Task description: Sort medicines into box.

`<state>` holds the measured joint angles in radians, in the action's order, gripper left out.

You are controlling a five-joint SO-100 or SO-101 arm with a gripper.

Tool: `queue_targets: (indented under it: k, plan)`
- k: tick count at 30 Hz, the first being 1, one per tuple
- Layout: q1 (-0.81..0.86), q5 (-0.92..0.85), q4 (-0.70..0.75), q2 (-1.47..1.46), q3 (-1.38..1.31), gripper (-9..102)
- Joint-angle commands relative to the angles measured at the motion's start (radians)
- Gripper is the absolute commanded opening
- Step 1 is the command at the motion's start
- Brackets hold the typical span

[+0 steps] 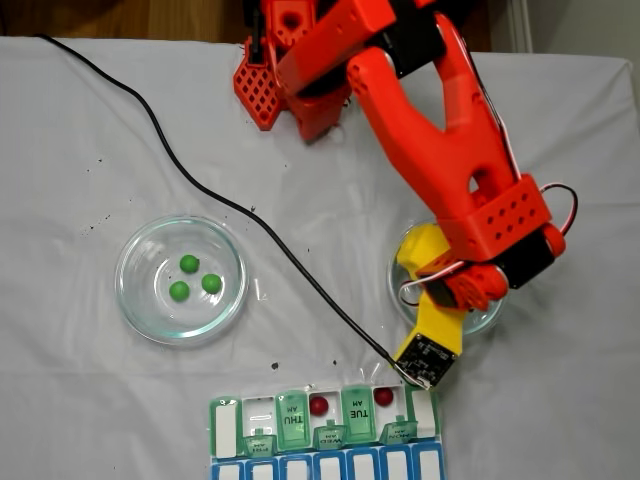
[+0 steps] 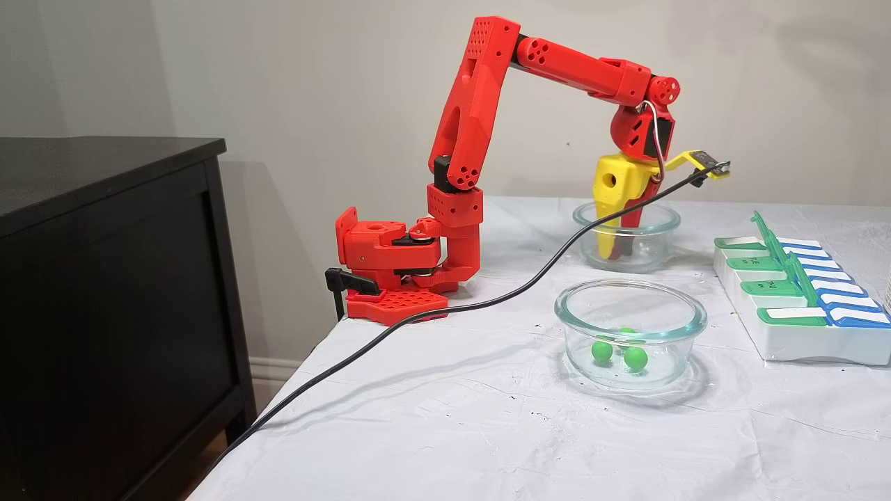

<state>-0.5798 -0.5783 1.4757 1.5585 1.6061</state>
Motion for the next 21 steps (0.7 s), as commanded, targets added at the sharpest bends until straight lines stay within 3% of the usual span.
queue_targets:
  k: [1, 14, 21]
  plan:
    - [-0.002, 0.008, -0.014, 0.026, 0.003, 23]
    - [0.029, -0.012, -0.055, -0.014, -0.046, 19]
    - [0.023, 0.000, -0.051, -0.028, -0.054, 10]
